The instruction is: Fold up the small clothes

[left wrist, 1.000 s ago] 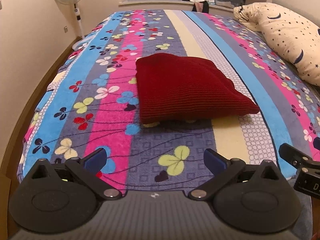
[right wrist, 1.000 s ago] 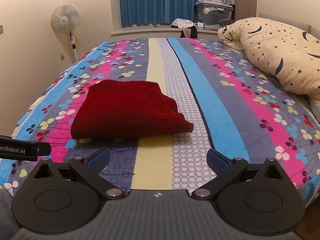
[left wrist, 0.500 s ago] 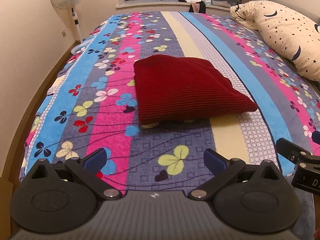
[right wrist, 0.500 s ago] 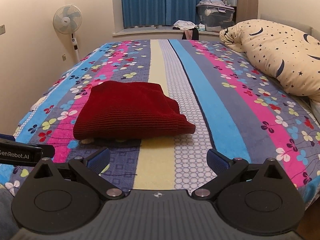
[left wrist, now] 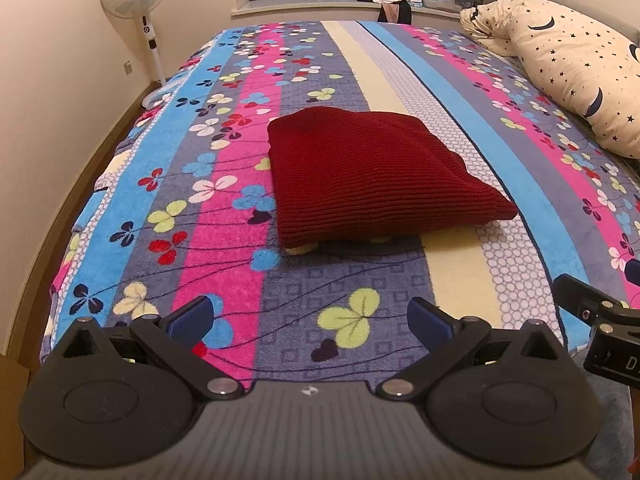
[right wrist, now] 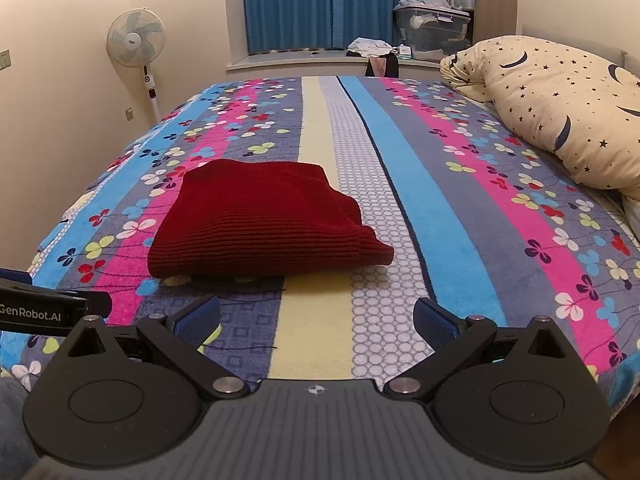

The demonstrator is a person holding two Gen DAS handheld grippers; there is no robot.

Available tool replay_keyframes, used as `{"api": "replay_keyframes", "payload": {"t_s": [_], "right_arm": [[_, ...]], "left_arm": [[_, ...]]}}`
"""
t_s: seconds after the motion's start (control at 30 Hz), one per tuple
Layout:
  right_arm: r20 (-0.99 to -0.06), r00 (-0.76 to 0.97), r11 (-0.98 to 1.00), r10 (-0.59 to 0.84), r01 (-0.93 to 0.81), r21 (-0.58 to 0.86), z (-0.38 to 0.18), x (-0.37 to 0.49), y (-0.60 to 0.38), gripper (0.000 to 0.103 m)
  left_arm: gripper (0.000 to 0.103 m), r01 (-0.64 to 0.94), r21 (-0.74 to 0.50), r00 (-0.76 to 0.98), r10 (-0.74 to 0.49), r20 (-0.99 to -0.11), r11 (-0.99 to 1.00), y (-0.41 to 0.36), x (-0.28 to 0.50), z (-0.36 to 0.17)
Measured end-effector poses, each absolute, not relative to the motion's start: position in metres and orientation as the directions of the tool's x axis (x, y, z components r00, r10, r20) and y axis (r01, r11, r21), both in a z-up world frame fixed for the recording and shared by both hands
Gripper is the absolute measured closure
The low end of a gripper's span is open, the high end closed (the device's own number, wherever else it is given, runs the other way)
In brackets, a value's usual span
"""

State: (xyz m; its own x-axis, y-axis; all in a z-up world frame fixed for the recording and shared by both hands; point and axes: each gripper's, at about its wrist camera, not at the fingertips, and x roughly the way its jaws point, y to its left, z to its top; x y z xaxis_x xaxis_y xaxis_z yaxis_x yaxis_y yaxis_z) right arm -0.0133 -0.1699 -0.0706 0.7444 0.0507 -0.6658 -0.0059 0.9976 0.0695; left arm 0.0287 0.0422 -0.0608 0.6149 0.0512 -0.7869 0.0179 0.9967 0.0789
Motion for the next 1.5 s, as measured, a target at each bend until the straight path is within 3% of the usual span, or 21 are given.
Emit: {"api": "replay_keyframes", "payload": {"t_s": [1.5], "right_arm": [[-0.670, 0.740, 0.997, 0.068, -0.034, 0.063, -0.0744, -0.0079, -0.1691, 0.001]], "left_arm": [[0.000, 0.025, 0.124, 0.627, 0.081, -0.775, 0.992, 0.0416, 0.0288, -0.0631]]}}
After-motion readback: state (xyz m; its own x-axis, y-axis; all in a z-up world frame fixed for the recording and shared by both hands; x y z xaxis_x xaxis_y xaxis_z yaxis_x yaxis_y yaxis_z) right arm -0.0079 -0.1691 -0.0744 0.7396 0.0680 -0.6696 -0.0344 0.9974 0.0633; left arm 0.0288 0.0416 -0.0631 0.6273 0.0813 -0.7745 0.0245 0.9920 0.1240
